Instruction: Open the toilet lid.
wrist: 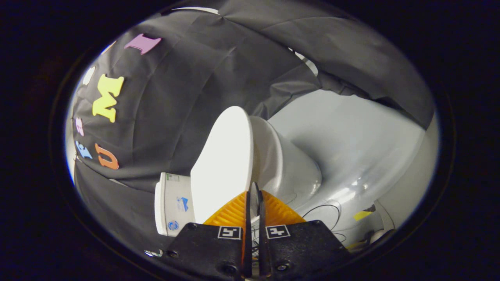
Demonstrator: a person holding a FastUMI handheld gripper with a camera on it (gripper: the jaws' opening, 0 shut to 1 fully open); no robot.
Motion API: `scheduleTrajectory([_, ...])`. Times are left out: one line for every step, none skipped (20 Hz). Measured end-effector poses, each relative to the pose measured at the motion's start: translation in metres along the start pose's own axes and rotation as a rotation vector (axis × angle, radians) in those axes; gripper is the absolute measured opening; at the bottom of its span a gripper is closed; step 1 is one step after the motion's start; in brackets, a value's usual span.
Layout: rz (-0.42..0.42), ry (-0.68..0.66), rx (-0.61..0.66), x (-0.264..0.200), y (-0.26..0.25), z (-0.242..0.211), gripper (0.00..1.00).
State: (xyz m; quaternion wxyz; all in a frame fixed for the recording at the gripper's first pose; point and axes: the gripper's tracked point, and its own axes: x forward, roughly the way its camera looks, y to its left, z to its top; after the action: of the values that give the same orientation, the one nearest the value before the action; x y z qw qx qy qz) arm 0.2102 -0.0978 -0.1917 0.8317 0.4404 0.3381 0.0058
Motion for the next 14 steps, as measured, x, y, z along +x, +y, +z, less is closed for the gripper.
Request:
scheduleTrajectory([0.004, -0.004, -0.013, -0.004, 0.005, 0.0, 0.1])
scheduleTrajectory([0.006, -0.004, -0.028, -0.007, 0.011, 0.002, 0.1])
scheduleTrajectory([0.009, -0.007, -0.044, -0.012, 0.018, 0.002, 0.1])
scheduleTrajectory([0.01, -0.009, -0.054, -0.016, 0.025, 0.003, 0.1])
scheduleTrajectory([0.011, -0.013, -0.069, -0.02, 0.033, 0.002, 0.1])
scheduleTrajectory([0.01, -0.014, -0.085, -0.023, 0.039, 0.002, 0.1])
scheduleTrajectory([0.011, -0.018, -0.101, -0.025, 0.044, 0.002, 0.1])
scheduleTrajectory([0.009, -0.02, -0.118, -0.028, 0.05, 0.002, 0.1])
scheduleTrajectory([0.011, -0.026, -0.135, -0.033, 0.057, 0.002, 0.1])
scheduleTrajectory([0.01, -0.03, -0.151, -0.036, 0.063, 0.002, 0.1])
scheduleTrajectory([0.013, -0.036, -0.163, -0.04, 0.07, 0.001, 0.1])
scheduleTrajectory([0.009, -0.04, -0.179, -0.042, 0.075, 0.001, 0.1])
scheduleTrajectory([0.01, -0.044, -0.181, -0.044, 0.081, 0.001, 0.1])
scheduleTrajectory([0.008, -0.044, -0.186, -0.047, 0.088, 0.001, 0.1])
